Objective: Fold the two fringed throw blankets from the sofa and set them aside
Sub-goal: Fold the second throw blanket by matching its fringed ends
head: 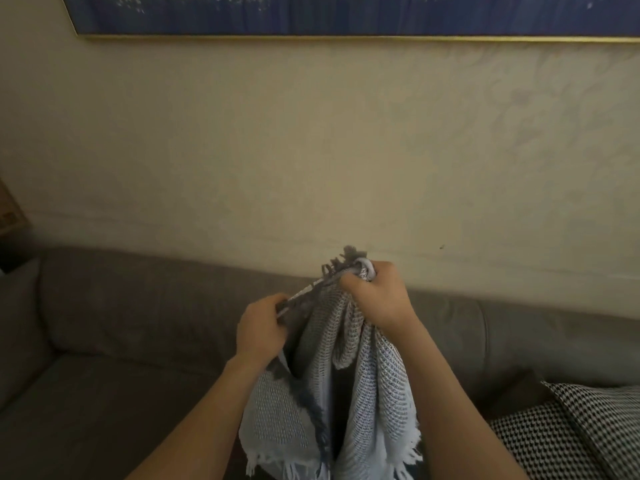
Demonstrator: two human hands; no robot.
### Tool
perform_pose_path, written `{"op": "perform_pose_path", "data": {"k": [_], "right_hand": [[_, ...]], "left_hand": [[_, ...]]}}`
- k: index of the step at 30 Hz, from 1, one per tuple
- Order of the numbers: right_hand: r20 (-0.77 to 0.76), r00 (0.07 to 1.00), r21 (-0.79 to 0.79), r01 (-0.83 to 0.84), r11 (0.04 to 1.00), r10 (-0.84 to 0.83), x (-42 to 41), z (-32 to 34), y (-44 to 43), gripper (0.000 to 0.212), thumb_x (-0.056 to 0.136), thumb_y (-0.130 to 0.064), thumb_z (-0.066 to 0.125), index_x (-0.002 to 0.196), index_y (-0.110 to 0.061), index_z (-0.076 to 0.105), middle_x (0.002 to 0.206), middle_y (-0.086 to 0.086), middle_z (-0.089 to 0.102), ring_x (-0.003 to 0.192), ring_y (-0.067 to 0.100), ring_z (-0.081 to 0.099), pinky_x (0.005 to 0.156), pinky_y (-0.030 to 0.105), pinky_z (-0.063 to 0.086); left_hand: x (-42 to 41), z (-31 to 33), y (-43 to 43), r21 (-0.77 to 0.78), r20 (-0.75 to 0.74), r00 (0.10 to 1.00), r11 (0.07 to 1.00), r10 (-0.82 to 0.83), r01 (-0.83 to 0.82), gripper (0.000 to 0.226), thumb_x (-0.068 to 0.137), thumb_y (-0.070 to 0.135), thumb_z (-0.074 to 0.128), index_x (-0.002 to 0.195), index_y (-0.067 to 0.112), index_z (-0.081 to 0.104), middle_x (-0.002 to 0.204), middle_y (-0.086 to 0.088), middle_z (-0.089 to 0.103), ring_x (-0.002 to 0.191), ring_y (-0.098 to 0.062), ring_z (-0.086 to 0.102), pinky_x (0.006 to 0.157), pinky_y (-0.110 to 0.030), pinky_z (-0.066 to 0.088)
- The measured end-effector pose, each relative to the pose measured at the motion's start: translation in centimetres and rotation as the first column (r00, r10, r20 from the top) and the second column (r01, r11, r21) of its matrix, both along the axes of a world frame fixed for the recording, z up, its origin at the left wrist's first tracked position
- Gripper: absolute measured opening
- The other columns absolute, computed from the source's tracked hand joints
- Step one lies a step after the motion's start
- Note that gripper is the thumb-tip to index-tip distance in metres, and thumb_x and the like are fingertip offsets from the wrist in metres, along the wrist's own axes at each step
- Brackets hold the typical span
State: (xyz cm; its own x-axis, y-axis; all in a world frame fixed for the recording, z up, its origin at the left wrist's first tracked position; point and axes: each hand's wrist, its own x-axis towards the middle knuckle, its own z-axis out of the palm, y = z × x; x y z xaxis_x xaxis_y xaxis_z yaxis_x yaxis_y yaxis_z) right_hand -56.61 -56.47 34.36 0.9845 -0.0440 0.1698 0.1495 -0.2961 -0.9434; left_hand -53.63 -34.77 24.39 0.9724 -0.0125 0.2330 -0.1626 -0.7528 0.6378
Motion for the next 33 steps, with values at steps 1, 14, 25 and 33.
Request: {"op": "perform_pose_path", "data": {"k": [1,14,25,33], "right_hand": [[0.004,1.000,0.061,0.021,0.998,-0.021,0.0,0.1,0.0,0.033,0.086,-0.011,0.065,0.066,-0.011,0.039,0.059,0.004,0.030,0.056,0.017,0.023,0.051,0.033,0.022],[-0.070,0.911,0.402,0.398,0.824,-0.406,1.0,-0.9,0.2,0.023,0.087,-0.033,0.079,0.090,-0.021,0.059,0.073,0.002,0.062,0.058,0.017,0.050,0.056,0.036,0.044],[0.023,0.989,-0.284,-0.134,0.949,0.146,-0.2,-4.1,2.7,0.063,0.087,-0.029,0.078,0.146,-0.022,0.055,0.116,-0.003,0.074,0.099,0.019,0.071,0.090,0.052,0.058],[-0.036,0.991,-0.404,-0.129,0.906,0.125,0.7,-2.4,1.9,0.029,0.076,-0.035,0.064,0.057,-0.024,0.045,0.049,-0.004,0.047,0.048,0.018,0.040,0.050,0.035,0.032]], "left_hand": [[0.2,-0.5,0.2,-0.027,-0.029,0.999,0.999,0.024,-0.025,0.034,0.093,-0.001,0.065,0.111,0.024,0.079,0.097,0.001,0.079,0.089,-0.023,0.073,0.077,-0.034,0.059],[2.1,2.6,-0.9,-0.484,-0.118,0.993,0.873,0.003,-0.060,0.034,0.107,0.032,0.061,0.079,0.014,0.066,0.060,0.013,0.061,0.058,-0.010,0.057,0.060,-0.031,0.046],[1.3,8.2,-1.9,-0.132,-0.110,0.946,0.948,-0.304,0.289,0.039,0.087,0.008,0.072,0.055,0.019,0.054,0.050,0.008,0.051,0.050,-0.006,0.041,0.050,-0.029,0.033],[0.0,7.1,-0.2,0.017,-0.035,0.922,0.922,-0.386,0.386,0.037,0.096,0.008,0.070,0.073,0.036,0.066,0.065,0.021,0.064,0.063,0.008,0.059,0.055,-0.015,0.035]]}}
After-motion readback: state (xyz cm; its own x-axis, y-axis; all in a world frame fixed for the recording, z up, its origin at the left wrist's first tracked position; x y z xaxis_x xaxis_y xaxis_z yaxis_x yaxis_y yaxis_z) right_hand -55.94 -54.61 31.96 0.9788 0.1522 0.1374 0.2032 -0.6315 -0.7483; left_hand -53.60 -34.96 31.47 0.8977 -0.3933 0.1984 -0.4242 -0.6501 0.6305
